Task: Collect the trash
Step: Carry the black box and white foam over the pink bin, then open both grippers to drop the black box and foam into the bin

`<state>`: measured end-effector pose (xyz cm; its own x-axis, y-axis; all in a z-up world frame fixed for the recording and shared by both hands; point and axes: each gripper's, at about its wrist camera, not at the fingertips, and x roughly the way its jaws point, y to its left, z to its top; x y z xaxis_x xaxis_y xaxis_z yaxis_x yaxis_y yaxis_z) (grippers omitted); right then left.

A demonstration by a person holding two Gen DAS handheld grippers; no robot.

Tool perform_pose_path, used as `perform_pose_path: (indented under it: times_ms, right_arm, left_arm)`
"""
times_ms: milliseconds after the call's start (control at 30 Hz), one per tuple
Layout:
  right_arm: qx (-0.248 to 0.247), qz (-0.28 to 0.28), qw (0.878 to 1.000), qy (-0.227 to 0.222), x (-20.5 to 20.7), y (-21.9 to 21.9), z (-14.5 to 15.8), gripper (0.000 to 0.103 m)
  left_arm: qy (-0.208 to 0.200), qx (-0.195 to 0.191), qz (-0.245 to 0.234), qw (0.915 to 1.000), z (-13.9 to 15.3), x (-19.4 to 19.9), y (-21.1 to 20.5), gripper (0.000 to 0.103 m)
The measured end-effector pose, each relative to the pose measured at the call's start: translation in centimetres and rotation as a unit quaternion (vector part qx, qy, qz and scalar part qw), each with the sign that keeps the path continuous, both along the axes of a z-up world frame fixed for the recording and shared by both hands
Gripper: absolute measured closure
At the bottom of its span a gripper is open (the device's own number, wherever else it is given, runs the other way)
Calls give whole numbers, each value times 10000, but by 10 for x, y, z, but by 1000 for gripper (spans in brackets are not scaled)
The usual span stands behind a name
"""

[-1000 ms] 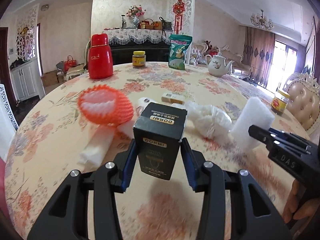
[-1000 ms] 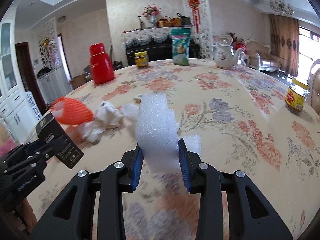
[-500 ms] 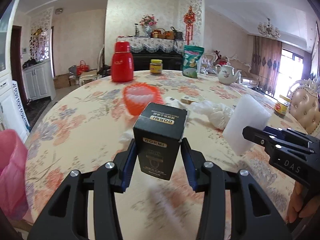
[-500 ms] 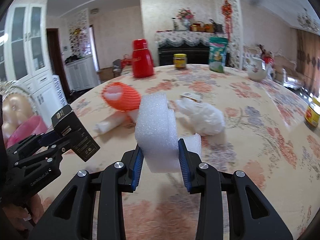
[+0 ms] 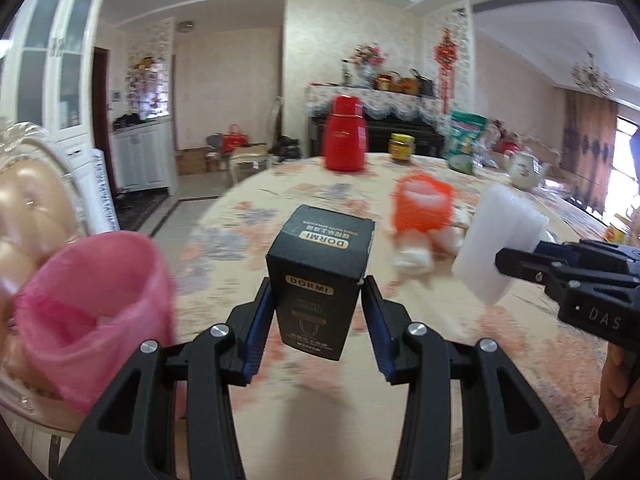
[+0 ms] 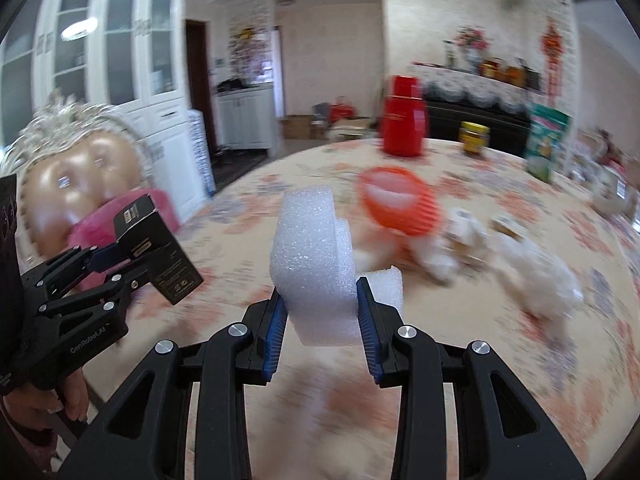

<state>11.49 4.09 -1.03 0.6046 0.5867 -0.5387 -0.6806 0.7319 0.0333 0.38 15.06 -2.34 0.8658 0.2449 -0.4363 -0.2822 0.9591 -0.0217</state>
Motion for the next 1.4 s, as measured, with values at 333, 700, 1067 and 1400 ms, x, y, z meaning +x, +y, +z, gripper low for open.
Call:
perform_pose_path:
  times_ms: [333,700,1067,1400]
  right_arm:
    - [64,1625,9867,-9,-33,128,9,70]
    - [531,2551,9646,406,-26,250,10,69]
    - [658,2499,9610,990,7,291,-15,44]
    - [949,2114,9683,928,20,229,-5,43]
  left_arm:
    - [-347,-58,1257,9914,24,-63,98,60]
    - [-354,-274,2064,9774,18,-83,218,60]
    - [-239,-589,2294,9712,-8,-80,265,35]
    - [-276,-135,2469,9685,2,-88,222,10]
